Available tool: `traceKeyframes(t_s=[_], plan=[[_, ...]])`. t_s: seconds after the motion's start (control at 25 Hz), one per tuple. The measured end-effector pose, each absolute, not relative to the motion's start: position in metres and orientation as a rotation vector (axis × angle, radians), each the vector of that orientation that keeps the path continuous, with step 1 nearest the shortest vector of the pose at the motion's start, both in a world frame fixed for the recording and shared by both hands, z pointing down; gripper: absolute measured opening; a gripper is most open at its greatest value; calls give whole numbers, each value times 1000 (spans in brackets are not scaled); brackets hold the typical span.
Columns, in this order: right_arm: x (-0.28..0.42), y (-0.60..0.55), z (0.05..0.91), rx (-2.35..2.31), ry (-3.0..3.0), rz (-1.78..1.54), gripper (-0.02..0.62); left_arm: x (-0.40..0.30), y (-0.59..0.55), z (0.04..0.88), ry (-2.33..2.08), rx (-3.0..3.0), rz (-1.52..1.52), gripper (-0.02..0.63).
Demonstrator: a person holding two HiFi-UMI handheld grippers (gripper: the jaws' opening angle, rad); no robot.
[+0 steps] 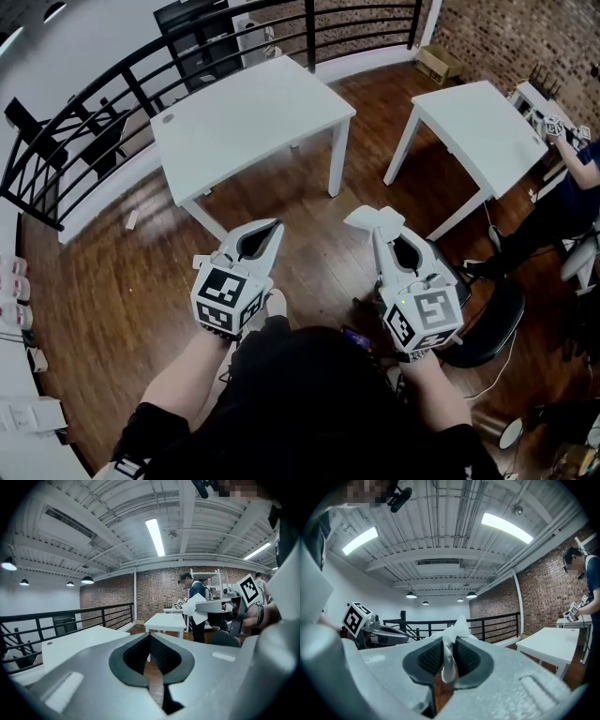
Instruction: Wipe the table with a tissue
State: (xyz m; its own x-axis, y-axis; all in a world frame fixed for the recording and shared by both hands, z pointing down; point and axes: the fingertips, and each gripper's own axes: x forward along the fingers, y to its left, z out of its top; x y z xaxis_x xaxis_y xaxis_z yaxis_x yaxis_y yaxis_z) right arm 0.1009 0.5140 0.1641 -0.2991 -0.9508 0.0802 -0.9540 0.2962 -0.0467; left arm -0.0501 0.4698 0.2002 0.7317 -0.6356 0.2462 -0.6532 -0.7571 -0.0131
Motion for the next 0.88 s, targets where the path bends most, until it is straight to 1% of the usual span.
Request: traceKeyframes(t_s=[0.36,0.88], plan=[[100,478,173,1836,-2468,147,26,-49,431,211,-1036,2841,344,14],[86,360,182,1867,-2401,190,26,-59,309,217,-957,2839,328,14]])
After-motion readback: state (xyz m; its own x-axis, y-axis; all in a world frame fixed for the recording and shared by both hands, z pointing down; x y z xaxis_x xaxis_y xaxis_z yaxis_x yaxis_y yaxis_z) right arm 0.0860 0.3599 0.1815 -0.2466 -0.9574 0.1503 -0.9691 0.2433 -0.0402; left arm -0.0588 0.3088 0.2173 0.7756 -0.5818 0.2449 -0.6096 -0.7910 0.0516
